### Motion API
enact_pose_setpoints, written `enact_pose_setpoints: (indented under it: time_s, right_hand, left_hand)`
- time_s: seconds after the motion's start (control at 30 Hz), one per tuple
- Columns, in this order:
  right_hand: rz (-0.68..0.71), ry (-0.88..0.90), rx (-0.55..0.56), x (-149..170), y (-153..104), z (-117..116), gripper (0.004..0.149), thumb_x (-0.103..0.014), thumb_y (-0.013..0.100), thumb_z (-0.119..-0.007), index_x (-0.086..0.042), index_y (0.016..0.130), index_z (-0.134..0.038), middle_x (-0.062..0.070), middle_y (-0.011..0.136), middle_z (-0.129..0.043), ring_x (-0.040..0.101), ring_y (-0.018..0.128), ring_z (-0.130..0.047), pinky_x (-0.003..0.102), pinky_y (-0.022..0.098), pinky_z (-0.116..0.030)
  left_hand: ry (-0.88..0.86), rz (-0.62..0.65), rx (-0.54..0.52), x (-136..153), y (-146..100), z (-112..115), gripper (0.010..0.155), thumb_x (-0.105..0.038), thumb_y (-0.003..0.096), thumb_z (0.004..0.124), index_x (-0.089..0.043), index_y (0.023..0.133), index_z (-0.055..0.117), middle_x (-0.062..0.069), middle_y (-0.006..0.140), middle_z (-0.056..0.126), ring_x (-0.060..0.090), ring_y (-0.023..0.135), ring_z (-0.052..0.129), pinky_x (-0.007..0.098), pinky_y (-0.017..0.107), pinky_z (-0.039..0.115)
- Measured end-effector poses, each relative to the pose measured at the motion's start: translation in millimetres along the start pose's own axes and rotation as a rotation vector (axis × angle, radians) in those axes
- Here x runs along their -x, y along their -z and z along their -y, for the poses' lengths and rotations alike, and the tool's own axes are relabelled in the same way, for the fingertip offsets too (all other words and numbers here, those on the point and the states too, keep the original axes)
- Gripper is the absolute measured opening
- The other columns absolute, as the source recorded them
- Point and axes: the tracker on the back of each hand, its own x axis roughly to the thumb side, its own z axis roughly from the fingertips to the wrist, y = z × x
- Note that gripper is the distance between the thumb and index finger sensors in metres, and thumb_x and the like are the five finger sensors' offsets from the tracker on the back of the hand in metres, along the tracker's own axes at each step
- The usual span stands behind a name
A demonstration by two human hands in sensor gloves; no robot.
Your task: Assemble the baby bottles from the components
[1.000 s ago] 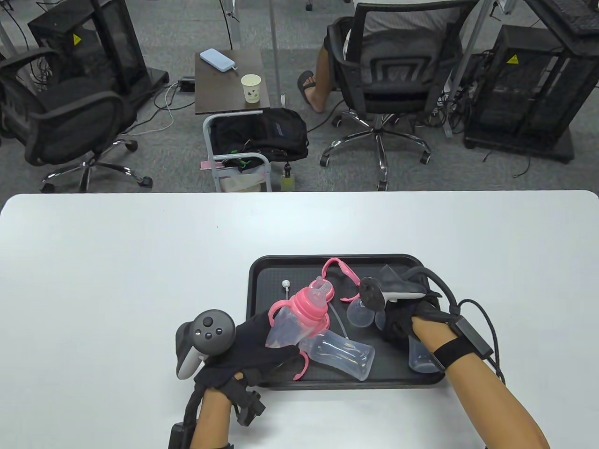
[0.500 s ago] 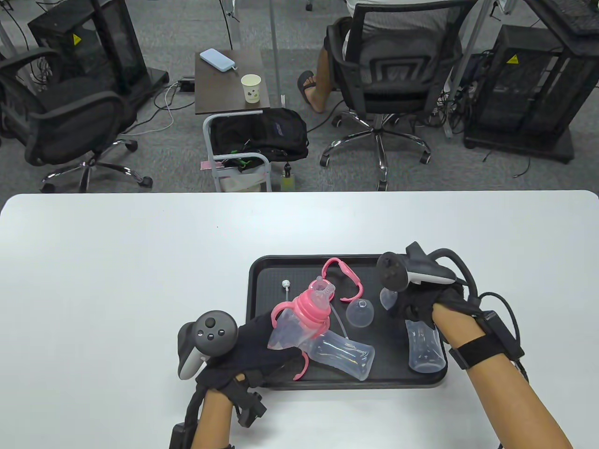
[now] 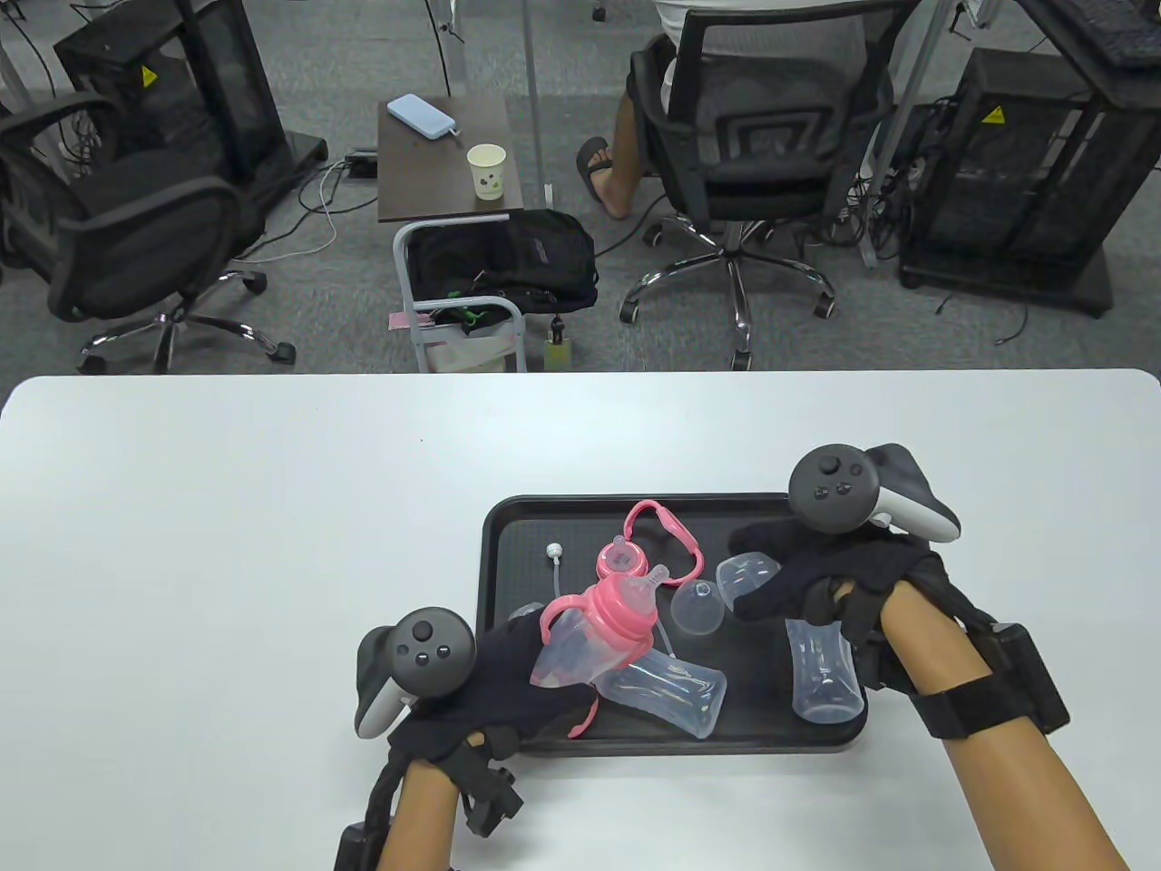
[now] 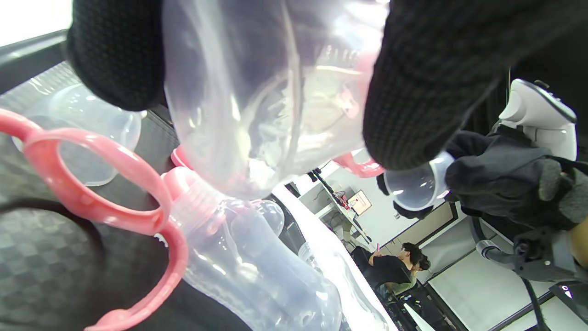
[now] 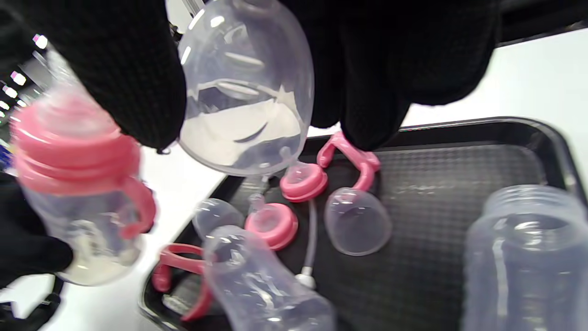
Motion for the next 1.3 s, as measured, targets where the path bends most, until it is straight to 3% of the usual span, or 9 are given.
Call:
enact_pose_setpoints:
  time_s: [0.33, 0.7, 1.03, 1.13, 1.3]
  right_hand:
    - [0.197, 0.265, 0.022, -21.7, -1.9, 3.9, 0.084, -0.053, 0.047, -0.094, -0.007, 0.109, -0.061, 0.024, 0.101, -0.079, 0.042, 0.065, -0.096, 0.052, 0.043, -0.083]
    - [0.183, 0.175, -0.105, -44.8, 17.4, -21.7, 0.084, -0.052, 0.047, -0.094, -0.007, 0.109, -0.061, 0.025, 0.101, -0.078, 0.043, 0.065, -0.096, 0.049, 0.039, -0.083]
    - [0.182, 0.138, -0.102, -47.6, 18.9, -28.6, 0.082, -0.052, 0.048, -0.091, -0.011, 0.111, -0.058, 0.024, 0.102, -0.076, 0.044, 0.067, -0.094, 0.05, 0.04, -0.082]
    - [0.136, 0.119, -0.111, -43.2, 15.6, -29.8, 0.08, -0.061, 0.05, -0.082, -0.023, 0.114, -0.052, 0.02, 0.092, -0.084, 0.044, 0.064, -0.094, 0.051, 0.04, -0.081]
    - [0.199, 0.201, -0.076, -39.5, 7.8, -32.2, 0.08, -0.059, 0.051, -0.08, -0.021, 0.115, -0.049, 0.021, 0.08, -0.087, 0.039, 0.053, -0.096, 0.046, 0.032, -0.082]
  left_hand:
    - [0.015, 0.012, 0.016, -1.8, 1.2, 3.1, 0.091, -0.065, 0.0424, 0.096, -0.02, 0.115, 0.063, 0.011, 0.107, 0.079, 0.043, 0.089, 0.087, 0.048, 0.054, 0.088]
    - [0.066, 0.021, 0.056, -7.5, 5.3, 13.0, 0.091, -0.065, 0.0423, 0.096, -0.02, 0.115, 0.063, 0.011, 0.107, 0.078, 0.043, 0.09, 0.087, 0.048, 0.054, 0.088]
    - [0.096, 0.053, 0.001, -10.9, 3.0, 12.8, 0.091, -0.065, 0.0415, 0.096, -0.023, 0.115, 0.062, 0.01, 0.106, 0.077, 0.043, 0.09, 0.087, 0.048, 0.053, 0.087]
    - [0.057, 0.085, -0.031, -8.8, 2.1, 11.7, 0.09, -0.064, 0.0417, 0.095, -0.023, 0.115, 0.062, 0.01, 0.106, 0.076, 0.043, 0.088, 0.088, 0.047, 0.05, 0.089]
    - [0.072, 0.126, -0.1, -16.1, 0.5, 13.9, 0.09, -0.064, 0.0406, 0.096, -0.023, 0.114, 0.064, 0.01, 0.105, 0.078, 0.042, 0.086, 0.089, 0.043, 0.04, 0.092]
